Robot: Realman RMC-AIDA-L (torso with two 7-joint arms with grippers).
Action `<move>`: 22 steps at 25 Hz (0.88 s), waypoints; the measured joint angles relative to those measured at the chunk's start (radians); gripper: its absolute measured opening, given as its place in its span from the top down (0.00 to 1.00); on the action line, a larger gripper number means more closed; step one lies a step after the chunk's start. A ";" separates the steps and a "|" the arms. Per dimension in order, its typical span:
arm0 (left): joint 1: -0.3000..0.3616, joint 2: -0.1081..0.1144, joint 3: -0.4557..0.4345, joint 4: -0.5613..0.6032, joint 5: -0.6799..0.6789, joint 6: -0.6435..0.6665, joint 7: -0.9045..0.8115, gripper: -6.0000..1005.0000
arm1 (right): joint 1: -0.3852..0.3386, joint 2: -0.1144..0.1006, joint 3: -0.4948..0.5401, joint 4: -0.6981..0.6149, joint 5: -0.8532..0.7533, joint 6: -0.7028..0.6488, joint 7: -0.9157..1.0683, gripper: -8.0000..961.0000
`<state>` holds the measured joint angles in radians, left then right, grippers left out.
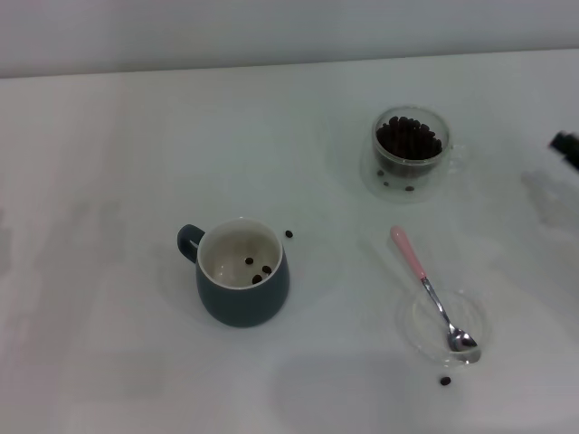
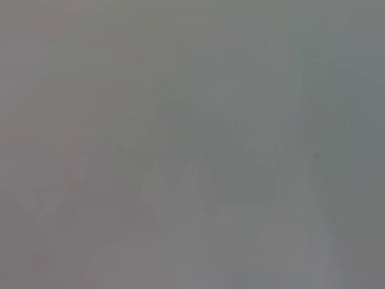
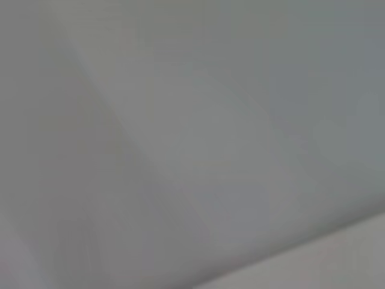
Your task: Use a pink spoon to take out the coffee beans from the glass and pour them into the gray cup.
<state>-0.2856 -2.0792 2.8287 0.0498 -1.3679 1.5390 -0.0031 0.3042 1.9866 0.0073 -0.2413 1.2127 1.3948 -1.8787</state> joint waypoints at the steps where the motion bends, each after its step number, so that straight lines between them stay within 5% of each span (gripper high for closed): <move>1: 0.002 0.000 0.000 0.002 -0.003 0.000 0.000 0.56 | 0.000 -0.004 0.004 -0.014 0.016 -0.005 -0.004 0.72; 22: 0.037 -0.007 0.002 0.045 -0.089 -0.001 0.000 0.56 | -0.009 -0.021 0.009 -0.063 0.217 -0.144 -0.265 0.72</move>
<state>-0.2484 -2.0862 2.8307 0.0945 -1.4569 1.5379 -0.0031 0.2955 1.9654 0.0166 -0.3046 1.4301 1.2510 -2.1436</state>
